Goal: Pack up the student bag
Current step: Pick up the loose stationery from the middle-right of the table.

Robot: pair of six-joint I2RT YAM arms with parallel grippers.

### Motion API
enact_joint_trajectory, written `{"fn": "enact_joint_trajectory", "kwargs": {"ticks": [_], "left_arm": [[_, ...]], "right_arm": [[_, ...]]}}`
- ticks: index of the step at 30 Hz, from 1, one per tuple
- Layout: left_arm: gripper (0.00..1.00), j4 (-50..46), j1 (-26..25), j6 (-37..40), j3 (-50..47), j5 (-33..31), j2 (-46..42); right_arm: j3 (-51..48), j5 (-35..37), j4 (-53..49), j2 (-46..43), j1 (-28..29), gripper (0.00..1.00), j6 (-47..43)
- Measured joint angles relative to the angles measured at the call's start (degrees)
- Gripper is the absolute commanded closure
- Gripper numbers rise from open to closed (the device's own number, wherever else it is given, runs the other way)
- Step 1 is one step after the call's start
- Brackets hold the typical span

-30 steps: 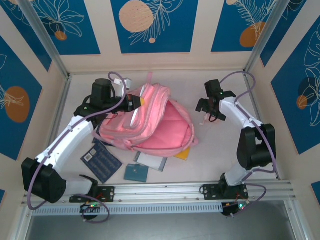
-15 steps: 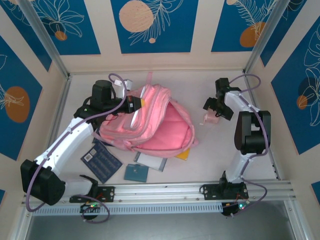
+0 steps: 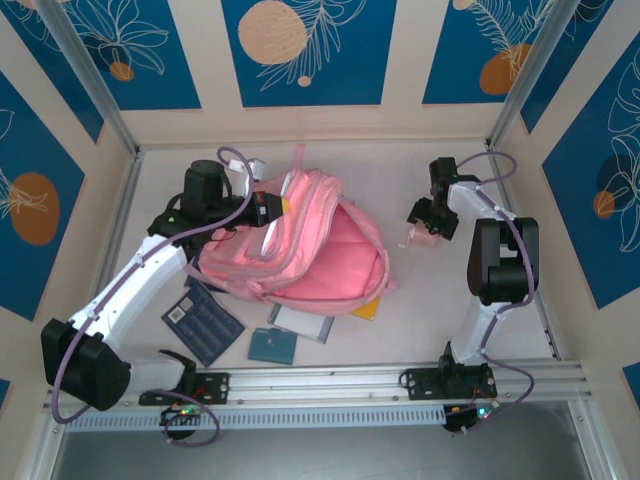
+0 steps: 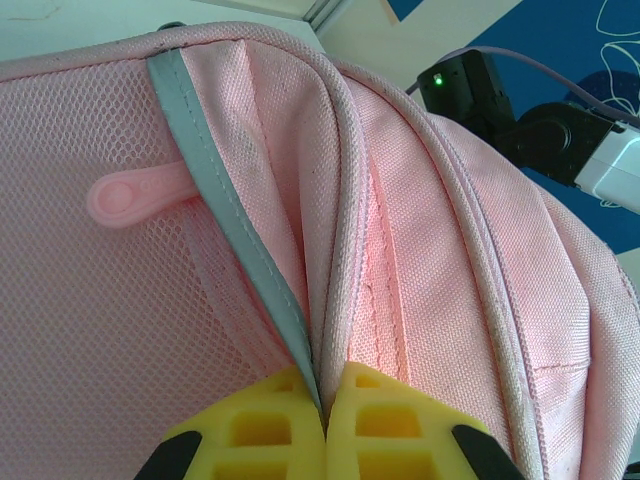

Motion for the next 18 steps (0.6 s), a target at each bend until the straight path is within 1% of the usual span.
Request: {"fn": "enact_joint_trajectory", "kwargs": {"ticks": [2, 5, 12, 18], "left_arm": [[1.00, 0.0, 0.0, 0.0, 0.0, 0.0, 0.0], [1.00, 0.0, 0.0, 0.0, 0.0, 0.0, 0.0], [1.00, -0.3, 0.0, 0.2, 0.0, 0.0, 0.0], [1.00, -1.8, -0.2, 0.4, 0.9, -0.1, 0.0]], "right_arm": [[0.0, 0.2, 0.1, 0.0, 0.0, 0.38, 0.2], [0.0, 0.4, 0.1, -0.3, 0.0, 0.44, 0.1], [-1.2, 1.5, -0.1, -2.5, 0.9, 0.45, 0.4], [-3.6, 1.9, 0.3, -10.4, 2.8, 0.48, 3.3]]}}
